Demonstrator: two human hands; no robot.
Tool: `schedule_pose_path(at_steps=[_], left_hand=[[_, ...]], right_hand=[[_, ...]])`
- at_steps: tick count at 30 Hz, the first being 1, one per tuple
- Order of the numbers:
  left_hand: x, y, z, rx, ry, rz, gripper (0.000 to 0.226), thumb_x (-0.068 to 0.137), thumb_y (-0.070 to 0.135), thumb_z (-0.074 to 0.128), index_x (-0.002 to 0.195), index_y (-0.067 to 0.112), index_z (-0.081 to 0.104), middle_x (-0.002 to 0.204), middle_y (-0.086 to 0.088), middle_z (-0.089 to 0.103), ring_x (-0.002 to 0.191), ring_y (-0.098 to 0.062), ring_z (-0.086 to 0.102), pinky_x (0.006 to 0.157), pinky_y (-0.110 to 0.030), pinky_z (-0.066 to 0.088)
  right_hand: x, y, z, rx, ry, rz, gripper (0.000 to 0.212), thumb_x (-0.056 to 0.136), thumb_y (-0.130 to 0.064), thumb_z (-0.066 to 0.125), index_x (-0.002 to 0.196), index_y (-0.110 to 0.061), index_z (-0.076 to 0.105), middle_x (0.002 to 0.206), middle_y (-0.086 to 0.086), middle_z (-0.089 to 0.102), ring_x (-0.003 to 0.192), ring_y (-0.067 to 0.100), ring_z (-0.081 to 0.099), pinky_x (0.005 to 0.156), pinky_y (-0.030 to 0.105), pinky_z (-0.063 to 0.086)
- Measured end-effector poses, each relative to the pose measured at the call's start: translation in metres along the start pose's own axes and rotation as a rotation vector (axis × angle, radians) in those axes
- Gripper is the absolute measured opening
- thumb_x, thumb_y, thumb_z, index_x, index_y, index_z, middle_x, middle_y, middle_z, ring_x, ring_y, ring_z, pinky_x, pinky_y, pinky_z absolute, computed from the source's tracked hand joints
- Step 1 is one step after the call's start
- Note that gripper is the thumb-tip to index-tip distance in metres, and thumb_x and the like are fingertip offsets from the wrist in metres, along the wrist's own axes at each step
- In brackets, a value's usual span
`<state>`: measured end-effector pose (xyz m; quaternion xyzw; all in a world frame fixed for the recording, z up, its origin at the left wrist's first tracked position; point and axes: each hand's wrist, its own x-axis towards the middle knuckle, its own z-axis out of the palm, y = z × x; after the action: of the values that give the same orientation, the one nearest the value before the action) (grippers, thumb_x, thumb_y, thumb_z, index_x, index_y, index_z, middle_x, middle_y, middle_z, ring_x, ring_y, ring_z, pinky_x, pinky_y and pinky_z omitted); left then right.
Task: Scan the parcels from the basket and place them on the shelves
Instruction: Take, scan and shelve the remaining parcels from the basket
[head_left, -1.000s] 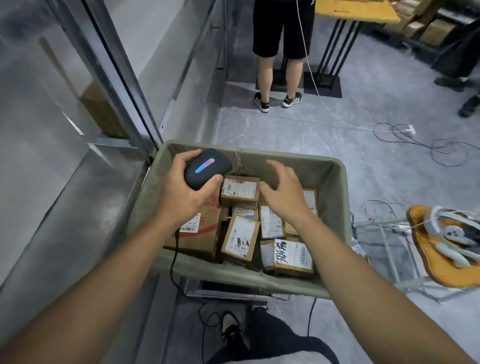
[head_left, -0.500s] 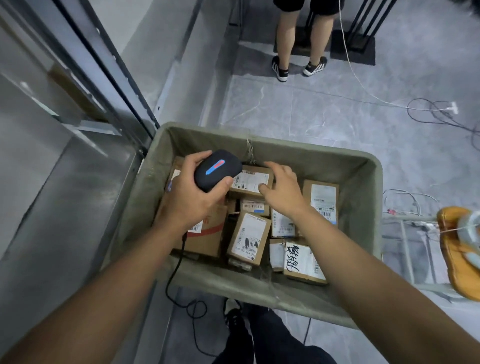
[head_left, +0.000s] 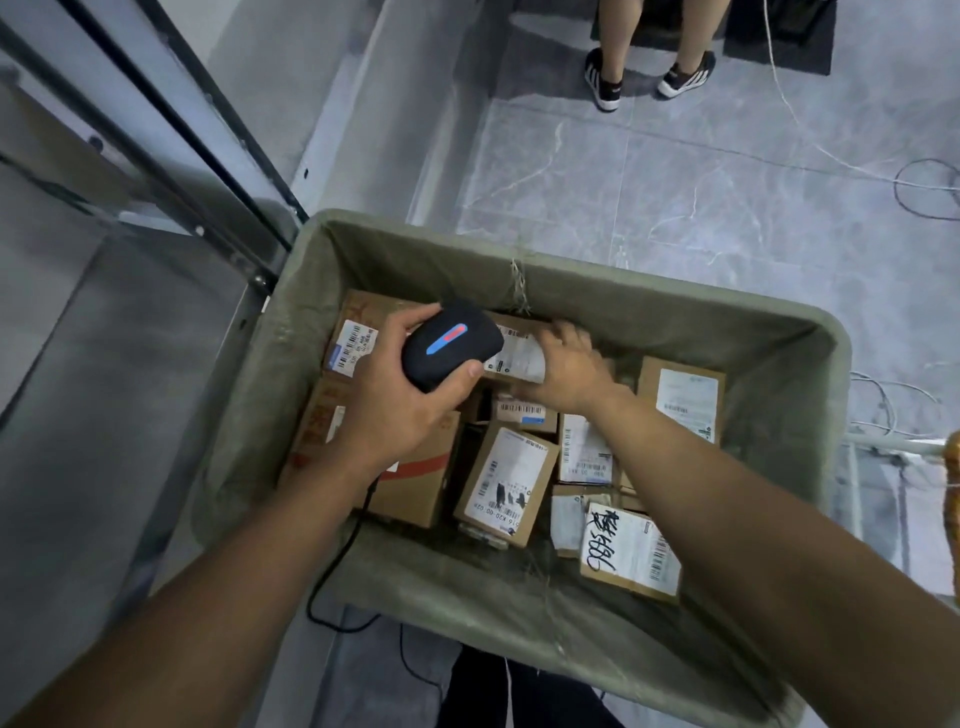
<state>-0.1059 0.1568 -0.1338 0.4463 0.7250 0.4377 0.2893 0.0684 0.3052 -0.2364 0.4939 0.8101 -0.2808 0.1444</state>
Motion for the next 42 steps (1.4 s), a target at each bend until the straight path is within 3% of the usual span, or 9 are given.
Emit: schedule_pose_path(at_steps=[3,7,13,21,28,35,38,42], left_hand=[[0.002,-0.002,0.002,0.015,0.017,-0.011,0.071,0.076,0.051,0.076,0.134,0.017,0.058,0.121,0.019,0.065,0.107,0.005,0.064,0.087,-0.014,0.05],[0.002,-0.001,0.0,0.014,0.037,-0.03,0.066,0.077,0.04,0.081,0.135,0.017,0.057,0.12,0.025,0.06,0.105,0.008,0.063,0.085,-0.012,0.05],[-0.002,-0.001,-0.003,-0.021,0.029,-0.066,0.07,0.075,0.052,0.077,0.136,0.026,0.055,0.126,0.02,0.064,0.111,-0.002,0.066,0.089,-0.021,0.055],[-0.011,0.0,0.002,-0.008,0.042,-0.082,0.064,0.077,0.037,0.082,0.134,0.027,0.055,0.122,0.021,0.063,0.104,0.004,0.066,0.081,-0.01,0.05],[-0.024,0.01,-0.01,0.008,0.081,-0.093,0.058,0.082,0.01,0.084,0.129,0.023,0.053,0.116,0.019,0.062,0.096,0.013,0.064,0.077,-0.005,0.047],[-0.048,0.028,-0.037,-0.007,0.118,-0.076,0.063,0.077,0.032,0.085,0.132,0.028,0.055,0.123,0.018,0.065,0.106,0.003,0.066,0.084,-0.012,0.051],[-0.064,0.039,-0.049,-0.009,0.161,-0.056,0.062,0.075,0.033,0.081,0.131,0.028,0.055,0.121,0.017,0.065,0.104,0.005,0.066,0.083,-0.01,0.05],[-0.089,0.051,-0.068,0.022,0.213,-0.036,0.063,0.073,0.041,0.084,0.128,0.041,0.054,0.121,0.018,0.065,0.103,0.002,0.067,0.081,-0.014,0.053]], right_hand=[[0.01,0.003,0.006,-0.108,-0.004,-0.016,0.101,0.073,-0.056,0.082,0.153,-0.023,0.031,0.162,0.015,0.012,0.147,0.036,0.014,0.118,0.051,0.027],[0.016,0.004,0.008,-0.224,0.063,-0.051,0.096,0.068,-0.052,0.086,0.145,-0.02,0.039,0.144,0.015,0.029,0.132,0.034,0.03,0.11,0.046,0.034],[0.017,0.007,0.008,-0.23,0.044,-0.092,0.096,0.067,-0.054,0.087,0.141,-0.018,0.037,0.136,0.014,0.032,0.127,0.035,0.039,0.11,0.046,0.035],[0.011,0.017,0.012,-0.152,0.055,-0.161,0.099,0.071,-0.058,0.083,0.148,-0.018,0.033,0.152,0.012,0.028,0.14,0.031,0.025,0.115,0.05,0.032],[-0.018,0.018,0.007,-0.092,0.157,-0.174,0.104,0.068,-0.062,0.081,0.15,-0.019,0.033,0.146,0.008,0.034,0.133,0.028,0.029,0.11,0.047,0.034],[-0.059,-0.004,-0.025,0.062,0.253,-0.256,0.108,0.069,-0.061,0.081,0.153,-0.019,0.029,0.149,0.004,0.029,0.137,0.024,0.021,0.116,0.045,0.03],[-0.077,-0.019,-0.042,0.119,0.328,-0.315,0.104,0.07,-0.057,0.082,0.152,-0.019,0.031,0.148,0.006,0.031,0.137,0.025,0.022,0.117,0.044,0.028],[-0.097,-0.04,-0.058,0.155,0.396,-0.409,0.102,0.071,-0.057,0.082,0.152,-0.019,0.033,0.149,0.007,0.032,0.139,0.025,0.021,0.117,0.044,0.027]])
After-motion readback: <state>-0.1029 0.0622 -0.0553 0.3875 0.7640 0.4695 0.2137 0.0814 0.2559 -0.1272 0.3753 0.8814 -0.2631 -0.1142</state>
